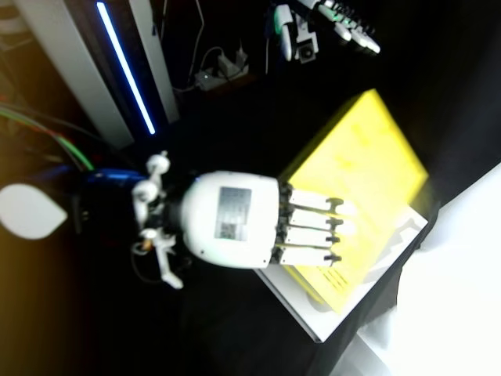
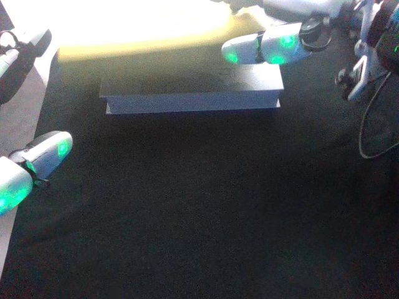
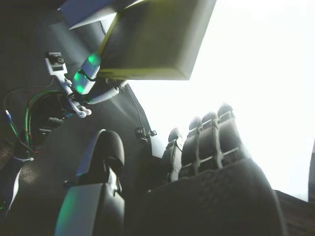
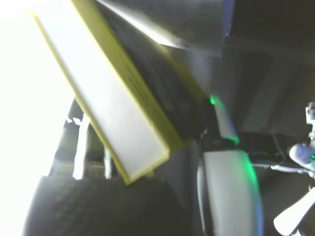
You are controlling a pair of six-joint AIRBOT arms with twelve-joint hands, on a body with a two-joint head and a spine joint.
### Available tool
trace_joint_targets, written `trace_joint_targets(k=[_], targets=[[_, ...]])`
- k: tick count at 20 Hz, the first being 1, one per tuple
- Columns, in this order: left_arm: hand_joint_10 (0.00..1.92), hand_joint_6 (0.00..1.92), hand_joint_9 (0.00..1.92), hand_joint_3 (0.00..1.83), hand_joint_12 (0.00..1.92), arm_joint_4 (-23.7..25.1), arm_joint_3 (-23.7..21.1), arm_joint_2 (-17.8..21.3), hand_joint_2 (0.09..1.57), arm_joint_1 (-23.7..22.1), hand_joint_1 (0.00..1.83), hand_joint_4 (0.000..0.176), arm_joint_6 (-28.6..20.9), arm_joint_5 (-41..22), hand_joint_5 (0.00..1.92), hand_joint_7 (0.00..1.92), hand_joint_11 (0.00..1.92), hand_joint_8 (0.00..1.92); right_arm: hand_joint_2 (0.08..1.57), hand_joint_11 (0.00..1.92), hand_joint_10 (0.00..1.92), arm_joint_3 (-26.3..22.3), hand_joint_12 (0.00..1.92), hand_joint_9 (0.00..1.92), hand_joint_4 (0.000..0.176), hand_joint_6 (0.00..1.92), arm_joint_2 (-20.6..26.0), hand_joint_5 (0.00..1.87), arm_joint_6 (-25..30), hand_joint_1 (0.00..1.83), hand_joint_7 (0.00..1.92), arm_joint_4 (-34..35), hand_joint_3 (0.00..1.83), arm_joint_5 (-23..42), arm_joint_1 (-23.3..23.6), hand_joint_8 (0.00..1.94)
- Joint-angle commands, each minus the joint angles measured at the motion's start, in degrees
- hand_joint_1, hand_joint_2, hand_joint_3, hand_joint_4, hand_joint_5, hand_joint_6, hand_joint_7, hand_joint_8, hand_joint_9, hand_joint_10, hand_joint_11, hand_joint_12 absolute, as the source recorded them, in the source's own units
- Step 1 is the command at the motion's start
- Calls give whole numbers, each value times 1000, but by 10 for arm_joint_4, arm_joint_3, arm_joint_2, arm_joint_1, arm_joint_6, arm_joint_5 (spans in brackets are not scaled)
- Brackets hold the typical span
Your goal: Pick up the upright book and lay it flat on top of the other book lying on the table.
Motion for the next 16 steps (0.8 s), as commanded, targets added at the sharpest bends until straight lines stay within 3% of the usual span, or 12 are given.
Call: trace_joint_targets(k=[1, 2, 5, 6, 8, 10, 11, 12, 13, 14, 15, 16], targets=[[0, 0, 0, 2, 0, 13, 0, 0, 1320, -2, 489, 136, -2, -74, 0, 0, 0, 0, 1292, 0, 17, -1, 523, 77, 0, 0, -1, 65, 9, 121, 18, 17, 0, 34, 2, 3], [0, 0, 0, 1, 0, 13, 0, 0, 1319, -2, 505, 141, -2, -74, 0, 0, 0, 0, 1261, 0, 3, -1, 199, 15, 0, 0, 1, 12, 24, 62, 3, 11, 0, 36, 2, 0], [0, 0, 0, 4, 0, 13, -1, 1, 1328, -1, 498, 124, -2, -75, 0, 0, 0, 0, 1143, 0, 3, -25, 421, 16, 44, 0, 37, 0, 72, 138, 0, 7, 0, 79, 2, 0], [0, 0, 0, 6, 0, 12, -1, 1, 1333, -1, 506, 118, -2, -74, 0, 0, 0, 0, 1117, 0, 4, -40, 493, 21, 26, 0, 53, 0, 80, 139, 0, 7, 0, 94, 2, 0], [0, 0, 0, 6, 0, 11, -1, 2, 1334, -1, 507, 117, -2, -74, 0, 0, 0, 0, 1112, 0, 5, -78, 508, 23, 22, 0, 84, 0, 80, 139, 0, 7, 0, 119, 2, 0], [0, 0, 0, 0, 0, 8, -2, 3, 1312, 0, 457, 147, -2, -74, 0, 0, 0, 0, 1094, 0, 0, -122, 323, 0, 19, 0, 129, 0, 80, 107, 0, 19, 0, 163, 2, 0], [0, 0, 0, 0, 0, 7, -2, 3, 1308, 0, 451, 136, -2, -74, 0, 0, 0, 0, 1086, 0, 0, -141, 305, 0, 22, 0, 149, 0, 80, 100, 0, 26, 0, 184, 2, 0], [0, 0, 0, 0, 0, 6, -2, 3, 1300, 1, 451, 141, -2, -74, 0, 0, 0, 0, 1158, 0, 0, -161, 19, 0, 17, 0, 172, 0, 80, 182, 0, 37, 9, 210, 2, 0], [0, 0, 0, 0, 0, 6, -2, 4, 1300, 1, 451, 141, -2, -74, 0, 0, 0, 0, 1158, 0, 0, -176, 19, 0, 17, 0, 189, 0, 80, 182, 0, 48, 9, 233, 2, 0], [0, 0, 0, 0, 0, 6, -3, 6, 1304, 1, 465, 148, -2, -74, 0, 0, 0, 0, 1180, 0, 0, -189, 3, 0, 68, 0, 203, 0, 80, 187, 0, 56, 16, 250, 2, 0], [0, 0, 0, 0, 0, 6, -4, 9, 1303, 1, 465, 152, -2, -74, 0, 0, 0, 0, 1200, 0, 0, -202, 0, 0, 37, 0, 217, 0, 80, 114, 0, 68, 23, 270, 2, 0], [0, 0, 0, 0, 0, 6, -5, 12, 1297, 1, 470, 152, -2, -74, 0, 0, 0, 0, 1229, 0, 0, -212, 0, 0, 33, 0, 230, 0, 80, 150, 0, 77, 31, 285, 2, 0]])
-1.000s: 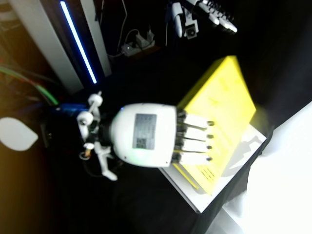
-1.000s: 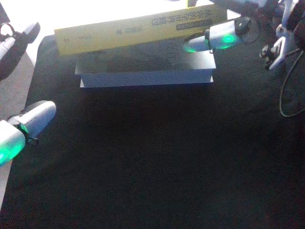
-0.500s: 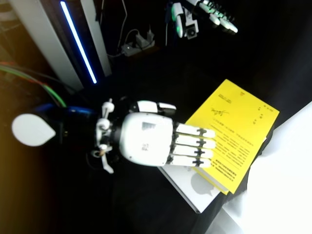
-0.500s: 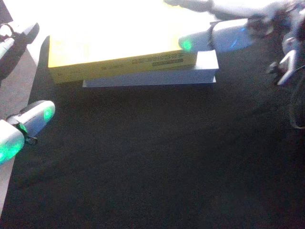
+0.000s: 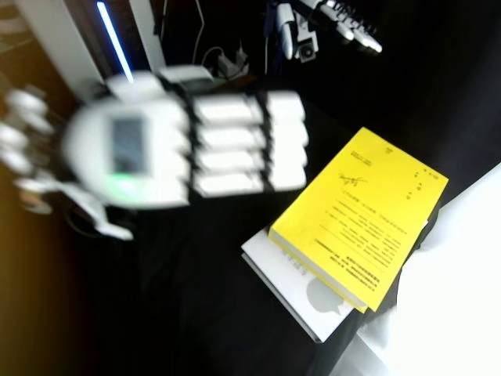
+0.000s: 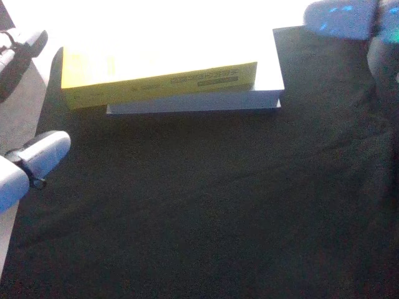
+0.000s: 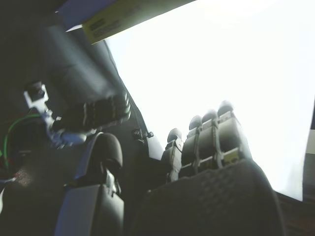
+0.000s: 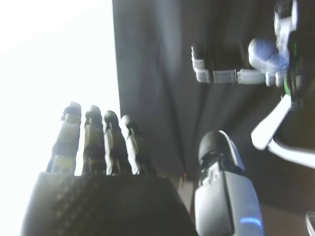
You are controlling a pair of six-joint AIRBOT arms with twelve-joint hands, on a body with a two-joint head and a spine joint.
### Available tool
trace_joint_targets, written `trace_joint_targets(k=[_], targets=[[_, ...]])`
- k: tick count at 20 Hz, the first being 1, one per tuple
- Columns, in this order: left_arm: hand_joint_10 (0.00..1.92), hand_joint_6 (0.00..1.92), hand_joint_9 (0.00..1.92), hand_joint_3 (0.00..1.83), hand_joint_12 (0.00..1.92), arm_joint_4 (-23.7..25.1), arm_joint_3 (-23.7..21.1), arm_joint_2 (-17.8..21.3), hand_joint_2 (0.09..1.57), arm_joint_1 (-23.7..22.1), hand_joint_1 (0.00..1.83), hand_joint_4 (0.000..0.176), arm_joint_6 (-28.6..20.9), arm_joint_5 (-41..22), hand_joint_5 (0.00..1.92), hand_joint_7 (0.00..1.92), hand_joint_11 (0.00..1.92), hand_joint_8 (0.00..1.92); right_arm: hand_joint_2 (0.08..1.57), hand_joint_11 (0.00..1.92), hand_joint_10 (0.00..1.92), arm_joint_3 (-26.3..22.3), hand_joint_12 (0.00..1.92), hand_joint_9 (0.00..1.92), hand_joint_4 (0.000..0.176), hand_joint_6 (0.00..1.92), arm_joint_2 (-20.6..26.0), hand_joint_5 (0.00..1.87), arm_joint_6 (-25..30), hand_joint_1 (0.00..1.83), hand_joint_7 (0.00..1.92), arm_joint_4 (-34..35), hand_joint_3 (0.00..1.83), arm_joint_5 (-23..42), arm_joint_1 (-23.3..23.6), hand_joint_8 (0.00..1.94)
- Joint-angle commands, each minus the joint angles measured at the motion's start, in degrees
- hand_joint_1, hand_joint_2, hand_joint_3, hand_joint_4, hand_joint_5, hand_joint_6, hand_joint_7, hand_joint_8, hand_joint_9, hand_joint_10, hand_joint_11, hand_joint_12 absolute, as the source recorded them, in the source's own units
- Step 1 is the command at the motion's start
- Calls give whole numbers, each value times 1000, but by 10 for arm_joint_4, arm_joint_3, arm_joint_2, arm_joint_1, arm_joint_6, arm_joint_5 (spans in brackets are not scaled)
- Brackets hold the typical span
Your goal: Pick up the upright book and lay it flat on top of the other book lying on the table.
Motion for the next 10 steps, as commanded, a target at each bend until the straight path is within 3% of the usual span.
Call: trace_joint_targets(k=[1, 2, 3, 4, 6, 7, 8, 10], targets=[[0, 0, 0, 0, 0, 16, -1, 8, 1284, -3, 440, 165, -2, -75, 0, 0, 0, 0, 1232, 0, 0, -6, 0, 0, 47, 0, 7, 0, 4, 197, 0, 44, 27, 77, 8, 0], [0, 0, 0, 0, 0, 18, 0, 14, 1289, -3, 421, 172, -2, -75, 0, 0, 0, 0, 1222, 0, 0, -13, 0, 0, 26, 0, 17, 0, 3, 136, 0, 49, 20, 88, 8, 0], [0, 0, 0, 0, 0, 20, 0, 17, 1284, -3, 430, 167, -2, -75, 0, 0, 0, 0, 1210, 0, 0, -16, 0, 0, 0, 0, 21, 0, 3, 93, 0, 55, 12, 95, 8, 0], [0, 0, 0, 0, 0, 24, -1, 23, 1278, -3, 484, 148, -2, -75, 0, 0, 0, 0, 1236, 0, 0, -18, 0, 0, 17, 0, 26, 0, 3, 278, 0, 63, 15, 104, 8, 0], [0, 0, 0, 0, 0, 29, 0, 30, 1260, -4, 447, 147, -2, -76, 0, 0, 0, 0, 1225, 0, 0, -21, 0, 0, 11, 0, 31, 0, 3, 302, 0, 69, 6, 117, 8, 0], [0, 0, 0, 0, 0, 31, 1, 34, 1250, -4, 439, 147, -2, -76, 0, 0, 0, 0, 1240, 0, 0, -24, 0, 0, 22, 0, 34, 0, 3, 373, 0, 72, 10, 122, 8, 0], [0, 0, 0, 0, 0, 33, 1, 40, 1242, -5, 433, 161, -2, -77, 0, 0, 0, 0, 1243, 0, 0, -27, 0, 0, 35, 0, 39, 0, 3, 383, 0, 75, 10, 127, 8, 0], [0, 0, 0, 0, 0, 42, 4, 50, 1225, -11, 427, 169, -2, -77, 0, 0, 0, 0, 1244, 0, 0, -37, 0, 0, 27, 0, 52, 0, -1, 384, 0, 97, 10, 142, 2, 0]])
